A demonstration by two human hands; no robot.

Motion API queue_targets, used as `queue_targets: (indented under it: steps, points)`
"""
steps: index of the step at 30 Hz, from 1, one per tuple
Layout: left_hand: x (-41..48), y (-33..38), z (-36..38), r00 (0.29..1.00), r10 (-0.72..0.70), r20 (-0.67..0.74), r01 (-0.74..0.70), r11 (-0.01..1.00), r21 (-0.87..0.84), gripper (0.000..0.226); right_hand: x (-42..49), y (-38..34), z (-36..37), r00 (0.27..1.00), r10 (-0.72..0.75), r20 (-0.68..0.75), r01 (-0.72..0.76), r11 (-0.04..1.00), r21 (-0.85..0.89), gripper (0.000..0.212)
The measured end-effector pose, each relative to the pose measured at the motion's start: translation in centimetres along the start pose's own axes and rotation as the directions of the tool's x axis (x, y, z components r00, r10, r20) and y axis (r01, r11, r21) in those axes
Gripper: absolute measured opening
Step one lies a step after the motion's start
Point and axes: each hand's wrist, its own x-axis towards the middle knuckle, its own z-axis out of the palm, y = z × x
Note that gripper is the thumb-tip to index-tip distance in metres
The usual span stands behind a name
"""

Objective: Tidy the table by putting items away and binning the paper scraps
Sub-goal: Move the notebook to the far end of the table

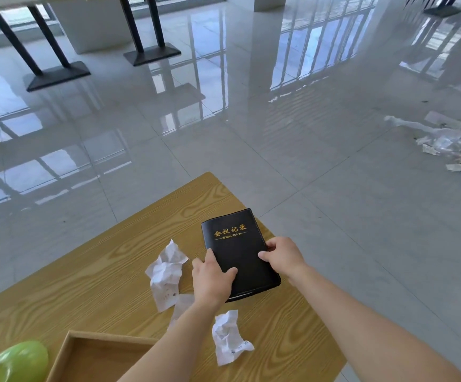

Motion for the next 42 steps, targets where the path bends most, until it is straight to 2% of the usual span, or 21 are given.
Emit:
queue_targets:
  steps: [2, 5, 7, 9, 10, 12, 13, 15, 18, 23, 42]
  points:
    - [0.2, -0.1, 0.6, 1.0, -0.005, 0.015, 0.005, 1.0, -0.004, 0.053, 0.6, 0.2, 0.0, 1.0, -0.005, -0.008, 0.005, 0.999, -0.044, 0.011]
    - [-0.1, -0.3, 1.5, 0.999, 0.014, 0.045, -0.013, 1.0, -0.016, 0.072, 1.2, 0.7, 0.1, 0.998, -0.034, -0.045, 0.027, 0.989, -0.143, 0.019]
    - [-0.7, -0.6, 2.2, 0.997, 0.031, 0.066, -0.03, 1.0, -0.007, 0.082, 1.3, 1.1, 0.4, 0.995, -0.074, -0.064, 0.06, 0.977, -0.205, 0.033]
    - [-1.3, -1.0, 2.8, 0.994, 0.102, 0.027, -0.104, 0.992, 0.077, 0.086, 0.8, 1.7, 0.8, 0.982, -0.164, -0.096, 0.134, 0.956, -0.26, 0.053]
    - [-1.4, -1.2, 3.0, 0.983, 0.183, -0.004, -0.18, 0.971, 0.159, 0.087, 0.2, 2.1, 1.0, 0.962, -0.246, -0.115, 0.2, 0.929, -0.31, 0.061]
    - [-1.0, -1.5, 3.1, 0.925, 0.381, 0.005, -0.359, 0.869, 0.341, 0.087, -1.0, 2.9, 1.4, 0.896, -0.432, -0.103, 0.336, 0.812, -0.477, 0.068]
    - [-0.7, -1.6, 3.0, 0.89, 0.453, 0.052, -0.433, 0.804, 0.407, 0.088, -1.5, 3.3, 1.7, 0.864, -0.499, -0.065, 0.382, 0.736, -0.558, 0.066]
    - [0.3, -1.9, 3.0, 0.85, 0.504, 0.155, -0.511, 0.715, 0.477, 0.091, -2.1, 4.0, 2.4, 0.835, -0.55, 0.025, 0.434, 0.631, -0.643, 0.057]
    - [1.1, -2.3, 3.5, 0.858, 0.471, 0.205, -0.504, 0.695, 0.513, 0.097, -1.4, 4.0, 2.8, 0.851, -0.519, 0.08, 0.445, 0.633, -0.633, 0.052]
    - [2.1, -1.6, 4.0, 0.9, 0.409, 0.15, -0.426, 0.756, 0.497, 0.098, 0.8, 2.3, 2.8, 0.851, -0.514, 0.105, 0.462, 0.639, -0.615, 0.057]
    - [7.3, -0.2, 2.2, 0.917, 0.378, 0.127, -0.385, 0.758, 0.527, 0.099, 5.4, -1.1, 3.1, 0.855, -0.507, 0.107, 0.462, 0.652, -0.602, 0.055]
